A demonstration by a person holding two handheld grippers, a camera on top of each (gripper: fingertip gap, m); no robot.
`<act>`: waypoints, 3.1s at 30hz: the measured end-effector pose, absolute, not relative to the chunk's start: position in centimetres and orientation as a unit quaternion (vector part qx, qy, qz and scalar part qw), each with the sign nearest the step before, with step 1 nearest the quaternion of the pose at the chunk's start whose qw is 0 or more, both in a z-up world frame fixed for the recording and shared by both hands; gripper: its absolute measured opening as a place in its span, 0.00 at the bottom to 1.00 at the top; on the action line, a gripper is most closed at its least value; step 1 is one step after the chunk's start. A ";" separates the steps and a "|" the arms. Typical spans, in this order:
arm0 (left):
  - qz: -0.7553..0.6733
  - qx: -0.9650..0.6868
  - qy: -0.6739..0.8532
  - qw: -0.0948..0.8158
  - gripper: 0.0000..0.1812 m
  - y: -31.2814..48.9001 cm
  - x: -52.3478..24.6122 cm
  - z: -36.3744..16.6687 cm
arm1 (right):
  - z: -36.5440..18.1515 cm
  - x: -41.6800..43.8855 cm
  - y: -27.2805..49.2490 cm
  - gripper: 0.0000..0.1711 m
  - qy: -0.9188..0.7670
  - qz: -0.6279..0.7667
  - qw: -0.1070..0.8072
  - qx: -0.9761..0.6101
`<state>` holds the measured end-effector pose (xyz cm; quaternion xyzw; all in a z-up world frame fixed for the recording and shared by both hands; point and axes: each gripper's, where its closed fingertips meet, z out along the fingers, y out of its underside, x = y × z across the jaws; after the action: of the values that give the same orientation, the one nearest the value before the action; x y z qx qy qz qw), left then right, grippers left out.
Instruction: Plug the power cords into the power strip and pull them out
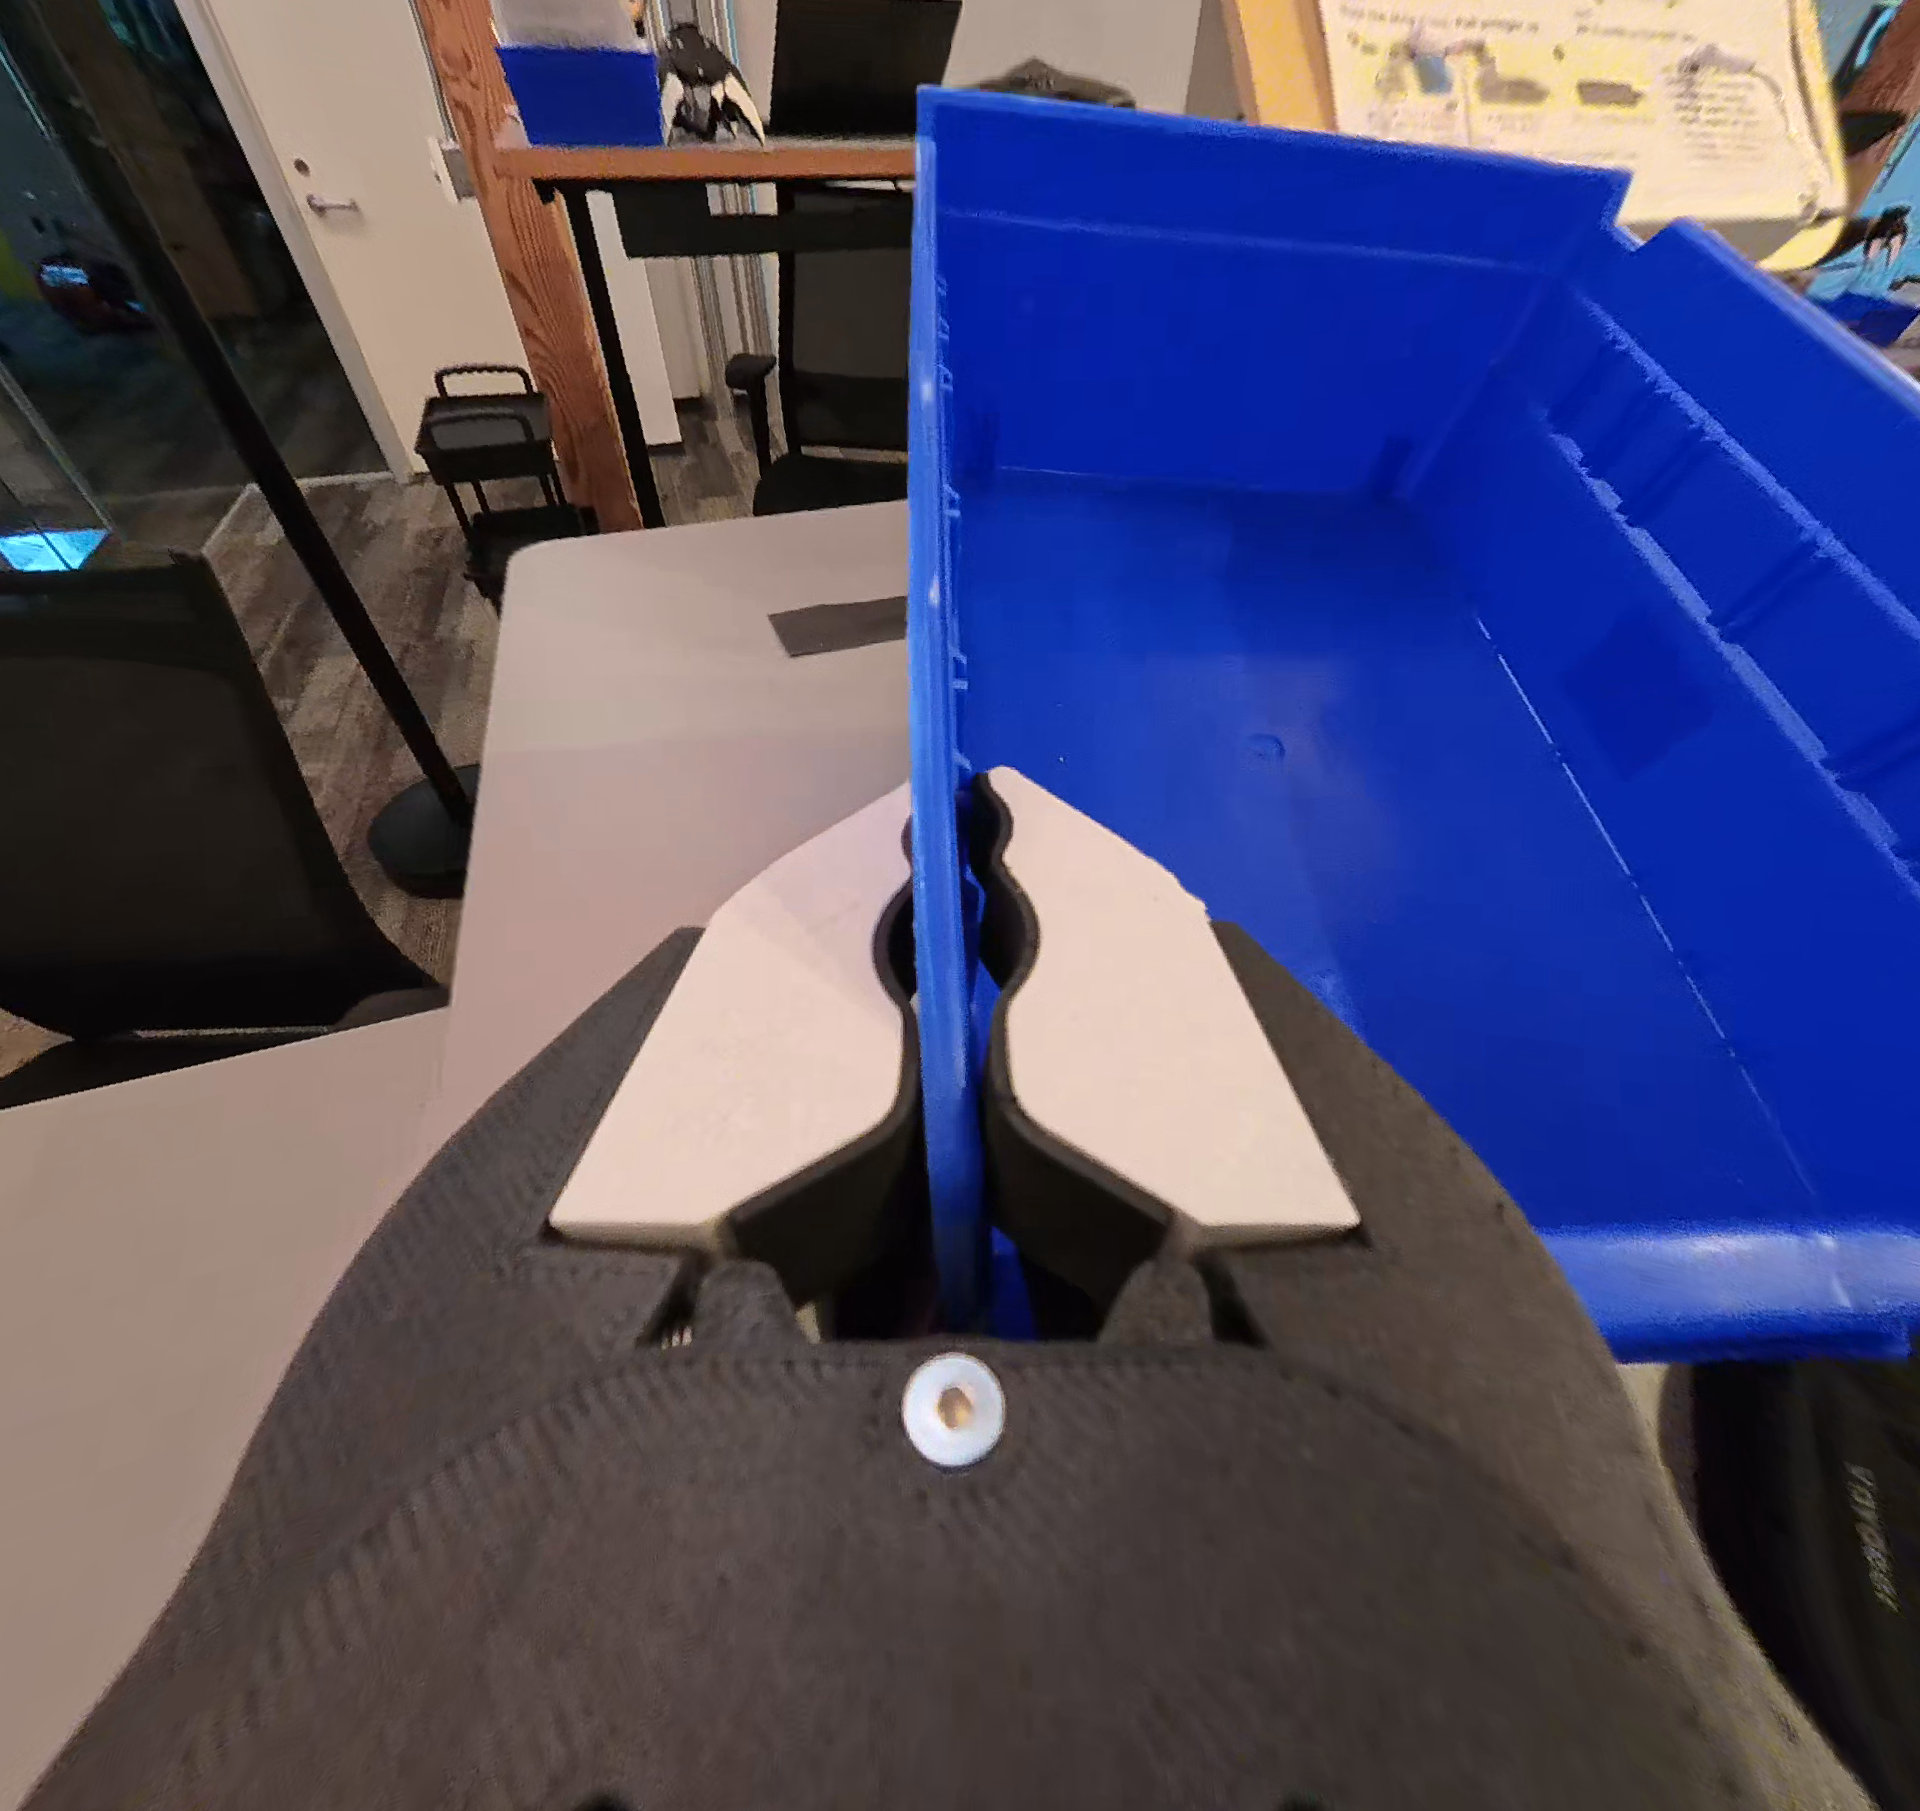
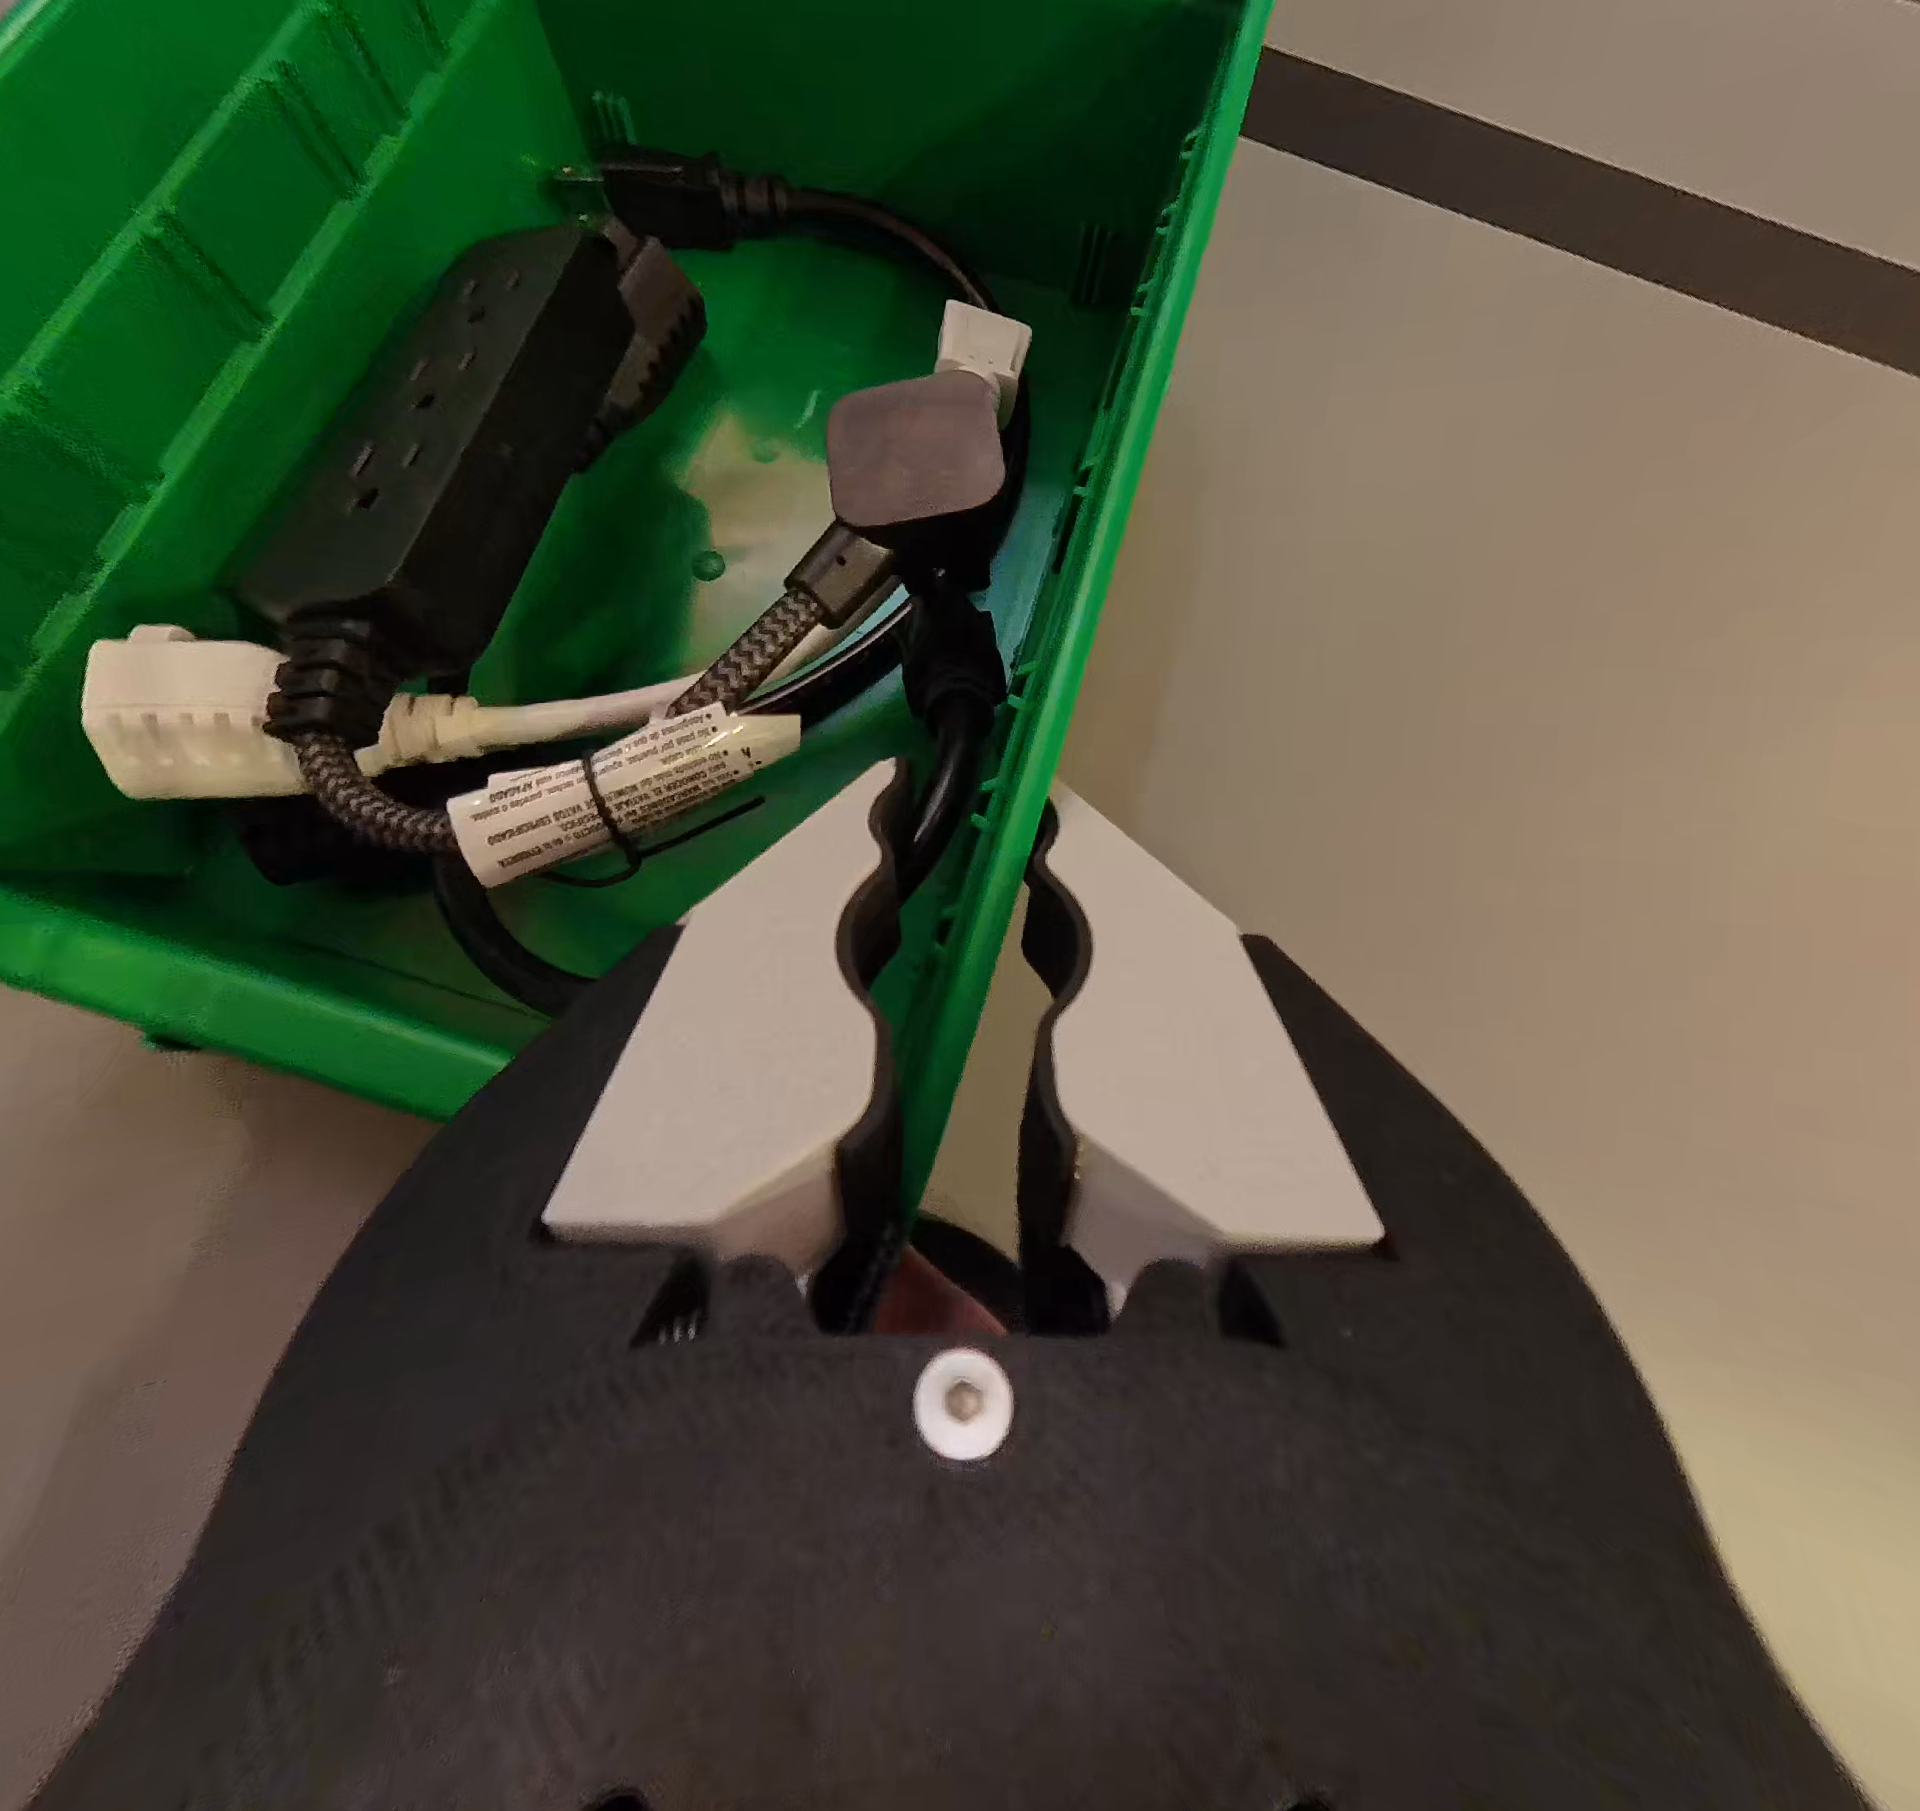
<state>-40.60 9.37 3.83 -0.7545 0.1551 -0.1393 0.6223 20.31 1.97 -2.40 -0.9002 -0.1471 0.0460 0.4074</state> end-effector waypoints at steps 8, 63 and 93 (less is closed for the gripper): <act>-0.148 -0.726 0.137 0.657 0.02 5.9 -42.7 6.4 | -2.4 11.0 2.4 0.11 -0.161 0.066 0.439 -0.882; -0.238 -0.712 0.341 0.566 0.02 9.1 5.4 11.1 | 13.3 13.9 -4.7 0.73 -0.080 0.209 0.702 -0.676; -0.449 -0.785 0.306 0.298 0.48 4.5 38.7 -0.4 | -2.4 53.3 5.1 0.31 0.022 0.049 0.508 -0.859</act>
<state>38.72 4.48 -0.39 -0.7850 0.3058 -0.4487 0.2982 53.34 5.12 -2.40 -0.8594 0.0220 0.0489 0.5084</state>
